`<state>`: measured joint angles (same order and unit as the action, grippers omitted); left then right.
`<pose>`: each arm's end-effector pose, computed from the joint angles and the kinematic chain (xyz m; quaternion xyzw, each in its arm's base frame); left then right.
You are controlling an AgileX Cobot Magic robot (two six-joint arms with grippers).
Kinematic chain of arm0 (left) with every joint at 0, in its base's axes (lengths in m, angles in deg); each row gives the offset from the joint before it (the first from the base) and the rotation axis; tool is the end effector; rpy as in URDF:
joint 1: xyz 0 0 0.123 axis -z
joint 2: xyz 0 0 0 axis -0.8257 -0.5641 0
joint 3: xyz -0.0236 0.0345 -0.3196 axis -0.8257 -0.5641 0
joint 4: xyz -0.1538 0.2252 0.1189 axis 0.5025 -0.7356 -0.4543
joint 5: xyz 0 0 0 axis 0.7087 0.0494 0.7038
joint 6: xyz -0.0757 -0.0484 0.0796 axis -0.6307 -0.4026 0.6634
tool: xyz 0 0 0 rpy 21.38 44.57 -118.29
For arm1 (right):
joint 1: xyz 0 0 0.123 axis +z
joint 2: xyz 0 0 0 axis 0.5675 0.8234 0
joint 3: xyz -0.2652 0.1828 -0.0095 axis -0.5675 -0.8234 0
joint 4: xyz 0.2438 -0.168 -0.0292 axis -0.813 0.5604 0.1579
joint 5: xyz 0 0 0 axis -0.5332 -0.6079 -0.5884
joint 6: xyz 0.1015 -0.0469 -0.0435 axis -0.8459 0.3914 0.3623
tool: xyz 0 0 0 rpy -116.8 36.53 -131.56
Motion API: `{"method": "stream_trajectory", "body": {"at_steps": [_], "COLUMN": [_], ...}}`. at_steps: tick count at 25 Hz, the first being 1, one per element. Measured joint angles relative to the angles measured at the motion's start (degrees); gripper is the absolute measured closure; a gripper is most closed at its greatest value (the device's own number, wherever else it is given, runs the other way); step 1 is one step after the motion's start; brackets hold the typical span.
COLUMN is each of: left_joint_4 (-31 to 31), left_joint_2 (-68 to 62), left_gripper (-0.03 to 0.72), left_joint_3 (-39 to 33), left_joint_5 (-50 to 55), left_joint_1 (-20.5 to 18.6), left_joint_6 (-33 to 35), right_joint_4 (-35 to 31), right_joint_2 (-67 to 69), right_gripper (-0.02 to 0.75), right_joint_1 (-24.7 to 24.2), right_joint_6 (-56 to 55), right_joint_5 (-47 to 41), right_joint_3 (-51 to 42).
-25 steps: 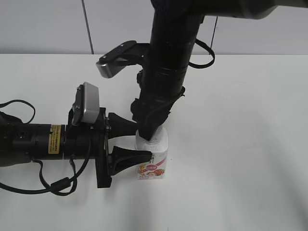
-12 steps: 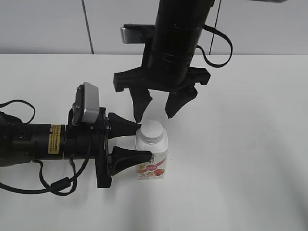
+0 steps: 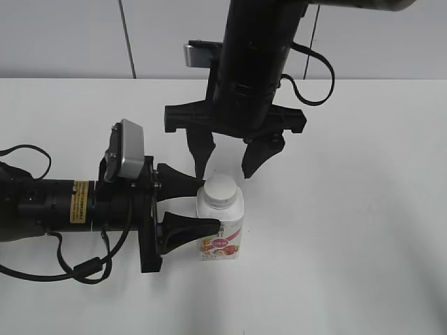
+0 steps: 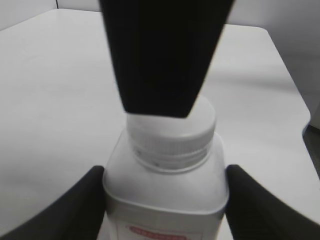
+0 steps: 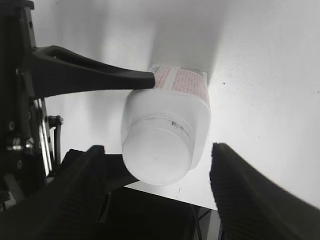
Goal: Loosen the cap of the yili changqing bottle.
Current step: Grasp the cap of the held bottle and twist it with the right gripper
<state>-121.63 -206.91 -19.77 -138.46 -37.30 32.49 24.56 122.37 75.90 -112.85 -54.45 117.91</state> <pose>0.2833 -0.2032 0.0754 0.5196 0.6084 -0.4010 0.4461 0.3387 0.3291 0.2312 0.1247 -0.9854 -0.1155 0.0049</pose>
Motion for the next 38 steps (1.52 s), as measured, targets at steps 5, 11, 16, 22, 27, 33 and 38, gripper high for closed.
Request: {"method": "stream_trajectory", "body": {"at_steps": [5, 11, 16, 22, 27, 33, 38], "left_joint_4": [0.00, 0.00, 0.00, 0.00, 0.00, 0.11, 0.11], "left_joint_2": [0.00, 0.00, 0.00, 0.00, 0.00, 0.00, 0.00], "left_gripper": [0.249, 0.249, 0.249, 0.249, 0.249, 0.249, 0.249], "left_joint_3": [0.00, 0.00, 0.00, 0.00, 0.00, 0.00, 0.00], "left_joint_5": [0.00, 0.00, 0.00, 0.00, 0.00, 0.00, 0.00], "left_joint_1": [0.00, 0.00, 0.00, 0.00, 0.00, 0.00, 0.00], "left_joint_6": [0.00, 0.00, 0.00, 0.00, 0.00, 0.00, 0.00], "right_joint_4": [0.10, 0.21, 0.28, 0.29, 0.16, 0.16, -0.12], "right_joint_2": [0.79, 1.62, 3.51, 3.64, 3.64, 3.64, 3.64], "right_gripper": [0.220, 0.220, 0.222, 0.295, 0.342, 0.342, 0.342], "right_joint_1": [0.00, 0.00, 0.00, 0.00, 0.00, 0.00, 0.00], "right_joint_6": [-0.30, -0.51, -0.58, -0.60, -0.60, 6.76, 30.37], "right_joint_5": [0.00, 0.00, 0.00, 0.17, 0.26, 0.29, 0.41], "right_joint_3": [0.00, 0.00, 0.00, 0.00, 0.00, 0.00, 0.00]}}
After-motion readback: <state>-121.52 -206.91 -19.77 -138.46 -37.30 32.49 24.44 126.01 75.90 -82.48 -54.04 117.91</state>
